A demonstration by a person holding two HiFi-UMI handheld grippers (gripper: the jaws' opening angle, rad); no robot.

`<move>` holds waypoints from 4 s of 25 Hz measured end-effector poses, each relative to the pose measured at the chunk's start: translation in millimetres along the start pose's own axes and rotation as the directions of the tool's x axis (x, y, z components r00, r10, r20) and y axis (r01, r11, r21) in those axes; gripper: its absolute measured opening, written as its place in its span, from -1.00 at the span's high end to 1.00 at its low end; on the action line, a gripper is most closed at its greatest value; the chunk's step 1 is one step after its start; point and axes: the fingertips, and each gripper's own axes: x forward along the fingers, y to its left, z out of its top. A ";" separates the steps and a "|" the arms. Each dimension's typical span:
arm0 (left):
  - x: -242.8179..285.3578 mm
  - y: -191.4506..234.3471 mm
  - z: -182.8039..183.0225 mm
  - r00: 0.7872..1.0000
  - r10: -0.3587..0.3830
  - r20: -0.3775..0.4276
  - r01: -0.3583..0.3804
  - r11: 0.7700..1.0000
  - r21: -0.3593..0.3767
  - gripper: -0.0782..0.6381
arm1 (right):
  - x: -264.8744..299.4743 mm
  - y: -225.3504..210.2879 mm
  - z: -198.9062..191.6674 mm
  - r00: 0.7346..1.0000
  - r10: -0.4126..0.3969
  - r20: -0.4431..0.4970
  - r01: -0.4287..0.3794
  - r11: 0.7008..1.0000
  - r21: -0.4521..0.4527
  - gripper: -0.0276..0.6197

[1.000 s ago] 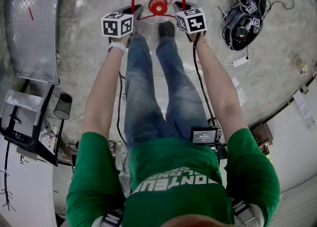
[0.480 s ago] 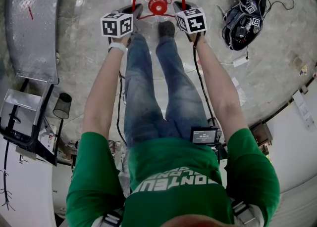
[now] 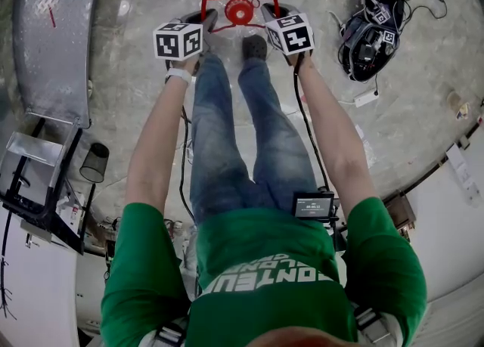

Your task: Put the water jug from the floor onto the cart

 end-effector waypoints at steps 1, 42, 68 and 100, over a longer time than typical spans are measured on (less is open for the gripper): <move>-4.7 -3.8 2.1 1.000 0.000 0.005 0.000 1.000 -0.001 0.73 | -4.8 2.1 3.1 1.000 0.002 0.004 -0.002 1.000 -0.007 0.93; -344.0 -307.4 110.8 0.856 0.025 0.517 -0.039 0.999 0.016 0.68 | -411.9 173.6 193.2 0.916 0.289 0.279 -0.125 0.865 -0.486 0.90; -472.7 -217.7 93.7 0.650 0.215 0.728 -0.110 0.976 -0.190 0.67 | -356.2 327.9 267.8 0.884 0.451 0.125 -0.205 0.615 -0.761 0.90; -611.8 -59.7 49.3 0.564 0.310 0.766 -0.057 0.939 -0.339 0.68 | -252.2 525.7 318.4 0.889 0.457 -0.021 -0.261 0.471 -0.843 0.89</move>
